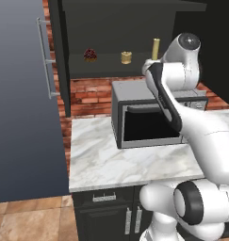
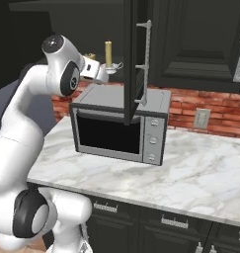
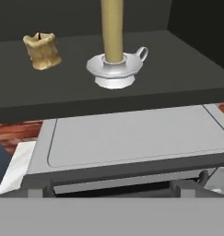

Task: Pick the candle and candle from the dining table and place them in the open cabinet. Close the cabinet after placing the objects.

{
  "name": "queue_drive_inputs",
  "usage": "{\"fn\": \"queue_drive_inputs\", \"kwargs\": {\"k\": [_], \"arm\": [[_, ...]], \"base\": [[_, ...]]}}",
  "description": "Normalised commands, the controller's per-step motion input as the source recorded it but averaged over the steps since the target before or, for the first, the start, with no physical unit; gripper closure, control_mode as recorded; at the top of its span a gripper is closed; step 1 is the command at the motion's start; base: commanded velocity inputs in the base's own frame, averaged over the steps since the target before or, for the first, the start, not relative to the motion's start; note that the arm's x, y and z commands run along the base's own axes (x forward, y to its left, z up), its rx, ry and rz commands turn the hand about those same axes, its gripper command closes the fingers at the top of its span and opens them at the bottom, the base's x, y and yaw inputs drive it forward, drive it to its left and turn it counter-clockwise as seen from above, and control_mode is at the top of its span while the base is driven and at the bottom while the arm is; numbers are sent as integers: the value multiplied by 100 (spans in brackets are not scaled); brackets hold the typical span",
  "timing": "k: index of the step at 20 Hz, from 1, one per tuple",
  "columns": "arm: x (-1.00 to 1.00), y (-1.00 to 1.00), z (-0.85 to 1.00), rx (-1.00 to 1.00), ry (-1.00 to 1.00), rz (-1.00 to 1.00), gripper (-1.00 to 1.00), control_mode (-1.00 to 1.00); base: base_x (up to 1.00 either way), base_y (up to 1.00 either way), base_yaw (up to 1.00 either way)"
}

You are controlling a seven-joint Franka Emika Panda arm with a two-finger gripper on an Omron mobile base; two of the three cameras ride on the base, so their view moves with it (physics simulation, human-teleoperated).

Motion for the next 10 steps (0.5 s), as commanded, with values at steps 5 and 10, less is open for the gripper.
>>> {"fn": "queue_drive_inputs", "kwargs": {"k": [5, 10], "arm": [[-74, 10, -2, 0, -2, 6, -100, -100], [-78, 3, -4, 0, -13, 3, -100, -100]], "base": [[0, 0, 0], [0, 0, 0]]}}
